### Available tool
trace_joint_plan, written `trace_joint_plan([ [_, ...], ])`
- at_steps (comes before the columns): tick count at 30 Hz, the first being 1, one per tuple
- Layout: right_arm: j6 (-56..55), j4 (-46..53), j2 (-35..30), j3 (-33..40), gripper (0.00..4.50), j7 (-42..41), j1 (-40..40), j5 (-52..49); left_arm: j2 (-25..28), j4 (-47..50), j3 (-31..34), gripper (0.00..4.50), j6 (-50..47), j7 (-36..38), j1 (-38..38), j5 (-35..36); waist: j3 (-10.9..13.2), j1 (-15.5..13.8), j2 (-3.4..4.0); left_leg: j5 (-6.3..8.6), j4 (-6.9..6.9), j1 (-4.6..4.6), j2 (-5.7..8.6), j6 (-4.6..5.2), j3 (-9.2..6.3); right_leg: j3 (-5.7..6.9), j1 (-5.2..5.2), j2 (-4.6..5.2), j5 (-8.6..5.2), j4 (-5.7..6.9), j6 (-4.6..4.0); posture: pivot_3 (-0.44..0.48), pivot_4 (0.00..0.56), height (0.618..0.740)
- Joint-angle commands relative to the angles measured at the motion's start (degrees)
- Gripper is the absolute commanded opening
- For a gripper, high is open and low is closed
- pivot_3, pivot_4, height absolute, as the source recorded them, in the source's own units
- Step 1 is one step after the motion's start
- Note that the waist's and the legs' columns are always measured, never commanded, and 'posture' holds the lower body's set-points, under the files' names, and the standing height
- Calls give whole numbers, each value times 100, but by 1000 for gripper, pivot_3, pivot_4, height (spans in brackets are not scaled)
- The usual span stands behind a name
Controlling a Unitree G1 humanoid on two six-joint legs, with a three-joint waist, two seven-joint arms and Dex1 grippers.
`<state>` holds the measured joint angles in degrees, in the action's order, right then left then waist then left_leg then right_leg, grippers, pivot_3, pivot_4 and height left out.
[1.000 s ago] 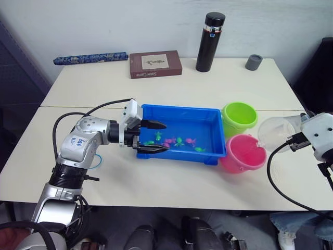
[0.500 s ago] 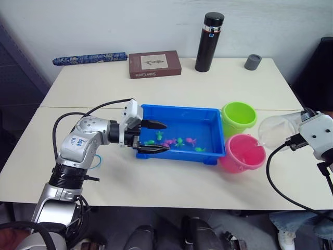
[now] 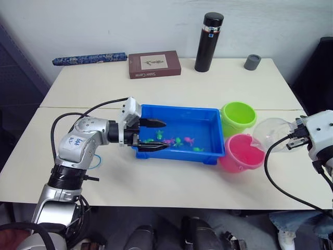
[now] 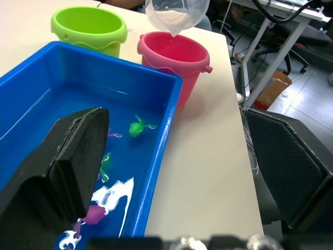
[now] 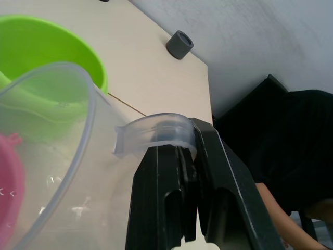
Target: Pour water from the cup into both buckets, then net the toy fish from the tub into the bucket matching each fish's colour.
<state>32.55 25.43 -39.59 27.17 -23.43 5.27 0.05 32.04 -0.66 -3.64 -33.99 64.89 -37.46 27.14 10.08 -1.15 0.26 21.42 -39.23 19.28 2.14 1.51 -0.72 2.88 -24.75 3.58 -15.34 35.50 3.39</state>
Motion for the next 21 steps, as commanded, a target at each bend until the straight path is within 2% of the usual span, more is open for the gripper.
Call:
trace_joint_plan([
  [1, 284, -189, 60, 104, 38, 280, 621, -209, 115, 90, 238, 4500, -20, -43, -76, 130, 0, 5, 0, 0, 0, -3, 1, 0, 2, -2, 0, 1, 0, 1, 0, 0, 150, 739],
  [10, 178, -1122, 76, -478, 38, 616, 1666, -77, 381, -90, 387, 4500, 162, -113, -130, -22, 0, 3, 0, -1, 1, 4, 1, -3, 1, -1, -7, 2, 0, 2, 0, 0, 150, 739],
  [16, -71, -1696, 62, -834, 38, 905, 2136, 110, 433, -397, 489, 4500, 497, -378, -231, -261, 0, 1, 0, -2, 1, 10, 1, -3, 3, 0, -18, 2, 0, 6, 0, 0, 150, 739],
  [21, -319, -2041, 46, -1021, 38, 1108, 2370, 278, 385, -393, 561, 4500, 484, -524, -244, -184, 0, 3, 0, -2, 0, 30, 3, -1, 16, -4, -44, 6, 0, 14, 0, 0, 150, 739],
])
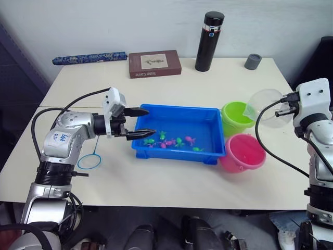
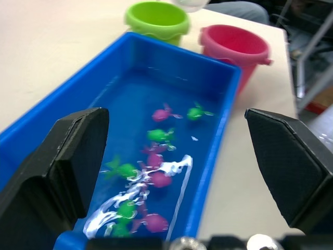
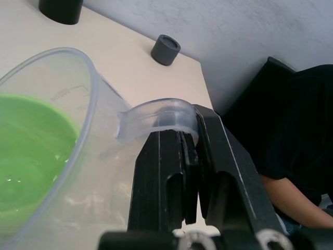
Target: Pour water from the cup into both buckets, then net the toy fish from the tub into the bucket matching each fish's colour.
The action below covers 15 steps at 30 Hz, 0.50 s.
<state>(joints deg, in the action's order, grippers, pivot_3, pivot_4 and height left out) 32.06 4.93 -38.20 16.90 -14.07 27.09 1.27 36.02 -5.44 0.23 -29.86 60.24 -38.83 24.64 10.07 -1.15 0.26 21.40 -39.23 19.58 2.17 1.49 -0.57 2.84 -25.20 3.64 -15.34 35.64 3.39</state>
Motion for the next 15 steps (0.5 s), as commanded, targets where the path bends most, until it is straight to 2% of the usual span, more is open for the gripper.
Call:
trace_joint_plan([
  [1, -307, -35, -106, -18, 38, 198, 208, 181, -12, 104, 175, 4500, 63, -70, -98, 76, 0, 3, 0, 0, -1, 8, 0, 0, 4, -1, -9, 0, 0, 3, 0, 0, 150, 739],
  [15, -1409, -867, -206, -771, 38, 752, 676, 1106, -11, 549, 205, 4500, -90, -234, 188, 196, 0, 129, 0, -2, -10, 23, 1, 0, 18, -7, -31, 4, 0, 20, 0, 0, 150, 739],
])
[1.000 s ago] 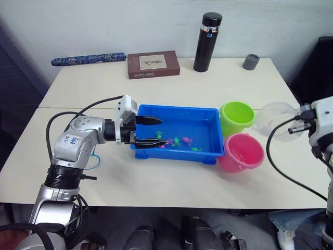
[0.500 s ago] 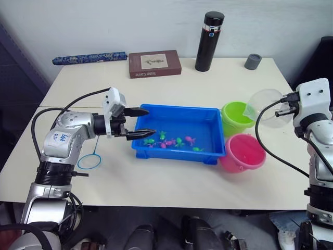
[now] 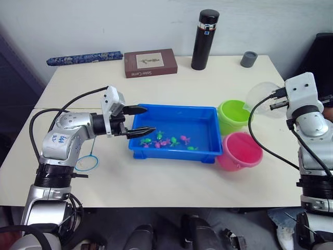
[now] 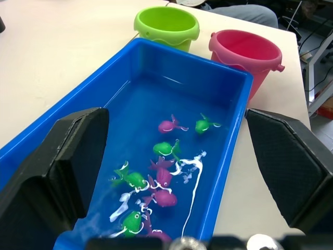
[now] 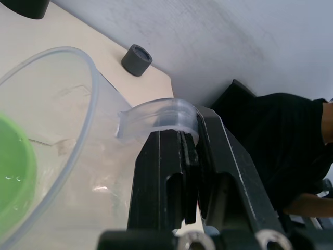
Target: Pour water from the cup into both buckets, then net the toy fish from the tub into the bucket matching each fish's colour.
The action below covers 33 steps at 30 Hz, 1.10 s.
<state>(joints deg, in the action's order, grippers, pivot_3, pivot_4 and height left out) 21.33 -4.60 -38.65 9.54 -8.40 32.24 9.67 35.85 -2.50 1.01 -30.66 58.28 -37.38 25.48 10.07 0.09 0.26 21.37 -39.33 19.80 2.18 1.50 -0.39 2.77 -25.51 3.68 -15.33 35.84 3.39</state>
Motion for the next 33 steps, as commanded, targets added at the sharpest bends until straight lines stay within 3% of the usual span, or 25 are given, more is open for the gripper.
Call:
trace_joint_plan([
  [1, -410, 53, -166, -95, 38, 219, 175, 342, 6, 272, 128, 4500, -20, -46, 52, 118, 0, 10, 0, 0, 0, 0, 0, 0, 0, 0, 0, 0, 0, 0, 0, 0, 150, 739],
  [33, -1657, 11, -426, -947, 38, 681, 217, 2152, -72, 430, 82, 4500, -29, -61, 119, 129, 0, 11, 0, 0, -2, -1, 0, -1, 7, -5, -3, -1, 0, 3, 0, 0, 150, 739],
])
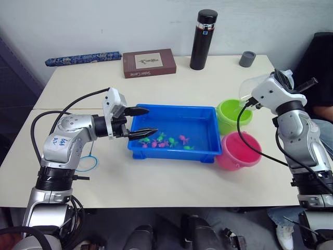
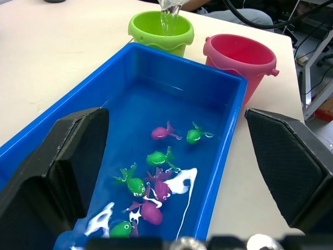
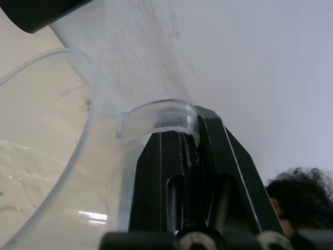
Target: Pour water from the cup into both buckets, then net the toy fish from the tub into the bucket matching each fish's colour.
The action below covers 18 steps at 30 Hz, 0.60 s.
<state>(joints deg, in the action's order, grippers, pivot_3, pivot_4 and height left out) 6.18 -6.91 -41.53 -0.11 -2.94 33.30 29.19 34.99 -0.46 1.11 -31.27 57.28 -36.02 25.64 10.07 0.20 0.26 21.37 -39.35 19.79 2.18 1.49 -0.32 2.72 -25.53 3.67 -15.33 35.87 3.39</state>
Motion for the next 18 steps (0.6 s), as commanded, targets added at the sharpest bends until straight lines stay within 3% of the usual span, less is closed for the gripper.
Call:
trace_joint_plan([
  [1, -180, 255, -163, -9, 38, 158, 119, 294, 10, 224, 70, 4500, 36, 41, -24, 113, 0, 2, 0, 0, 0, 0, 0, 0, 0, 0, 0, 0, 0, 0, 0, 0, 150, 739],
  [18, -512, 258, -214, -161, 38, 332, 182, 1016, -26, 235, 66, 4500, 71, 55, -17, 102, 0, 4, 0, 0, -5, 0, 0, 0, 2, -1, 0, -1, 0, 3, 0, 0, 150, 739],
])
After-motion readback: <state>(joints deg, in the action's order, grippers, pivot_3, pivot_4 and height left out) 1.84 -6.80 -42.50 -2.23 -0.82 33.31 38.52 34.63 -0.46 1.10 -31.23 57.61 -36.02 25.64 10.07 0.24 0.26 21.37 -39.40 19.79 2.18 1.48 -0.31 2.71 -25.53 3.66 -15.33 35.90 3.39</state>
